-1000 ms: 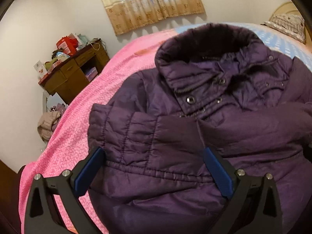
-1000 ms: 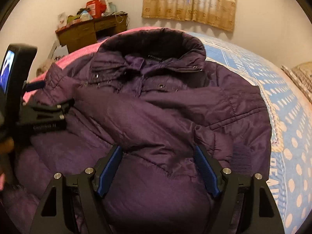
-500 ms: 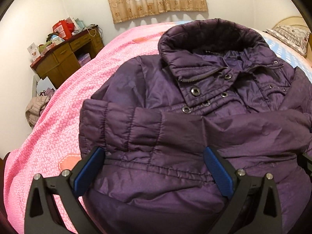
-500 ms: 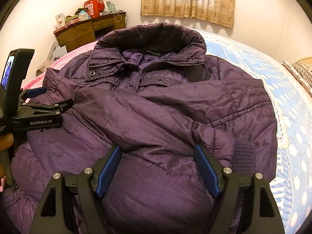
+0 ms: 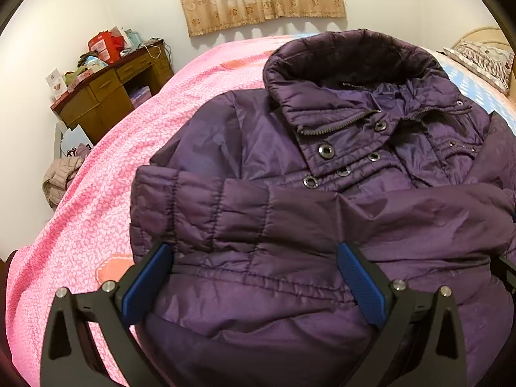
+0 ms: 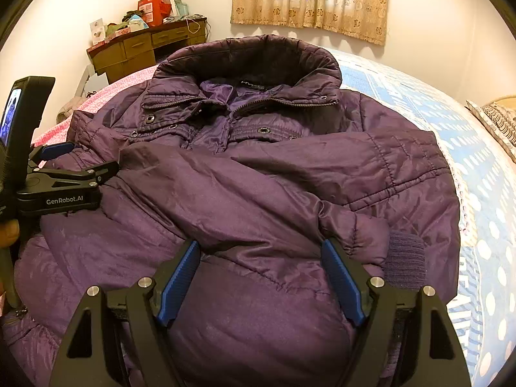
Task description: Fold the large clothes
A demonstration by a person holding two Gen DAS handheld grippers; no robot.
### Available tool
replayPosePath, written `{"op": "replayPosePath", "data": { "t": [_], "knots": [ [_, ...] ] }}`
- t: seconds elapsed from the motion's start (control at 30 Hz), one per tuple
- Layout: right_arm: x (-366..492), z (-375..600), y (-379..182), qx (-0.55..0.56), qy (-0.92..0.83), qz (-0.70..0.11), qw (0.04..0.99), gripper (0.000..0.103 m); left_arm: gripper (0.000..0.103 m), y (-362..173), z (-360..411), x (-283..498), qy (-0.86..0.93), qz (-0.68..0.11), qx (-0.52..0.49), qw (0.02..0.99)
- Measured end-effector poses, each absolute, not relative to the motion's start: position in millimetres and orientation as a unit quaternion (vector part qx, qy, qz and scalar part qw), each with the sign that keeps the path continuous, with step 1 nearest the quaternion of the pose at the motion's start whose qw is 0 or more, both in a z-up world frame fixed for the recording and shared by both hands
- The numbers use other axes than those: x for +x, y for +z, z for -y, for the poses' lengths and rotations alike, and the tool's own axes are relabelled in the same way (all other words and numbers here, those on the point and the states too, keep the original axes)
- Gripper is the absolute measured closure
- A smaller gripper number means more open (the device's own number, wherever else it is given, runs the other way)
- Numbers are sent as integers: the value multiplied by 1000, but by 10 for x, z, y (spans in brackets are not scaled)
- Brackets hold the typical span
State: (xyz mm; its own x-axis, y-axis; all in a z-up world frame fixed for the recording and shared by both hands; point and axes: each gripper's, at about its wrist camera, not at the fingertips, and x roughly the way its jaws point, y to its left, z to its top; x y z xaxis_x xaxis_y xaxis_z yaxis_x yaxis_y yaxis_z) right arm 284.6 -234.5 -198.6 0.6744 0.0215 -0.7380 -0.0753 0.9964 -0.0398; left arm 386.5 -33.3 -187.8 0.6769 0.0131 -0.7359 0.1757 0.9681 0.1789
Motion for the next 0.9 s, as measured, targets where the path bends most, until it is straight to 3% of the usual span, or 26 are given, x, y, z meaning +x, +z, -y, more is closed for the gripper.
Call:
{"op": "replayPosePath", "data": {
  "t": [0.9],
  "knots": [
    [2850, 2332, -1988, -34, 24, -402, 915, 25, 0, -1880, 367, 3859, -41, -396, 120, 909]
  ]
}}
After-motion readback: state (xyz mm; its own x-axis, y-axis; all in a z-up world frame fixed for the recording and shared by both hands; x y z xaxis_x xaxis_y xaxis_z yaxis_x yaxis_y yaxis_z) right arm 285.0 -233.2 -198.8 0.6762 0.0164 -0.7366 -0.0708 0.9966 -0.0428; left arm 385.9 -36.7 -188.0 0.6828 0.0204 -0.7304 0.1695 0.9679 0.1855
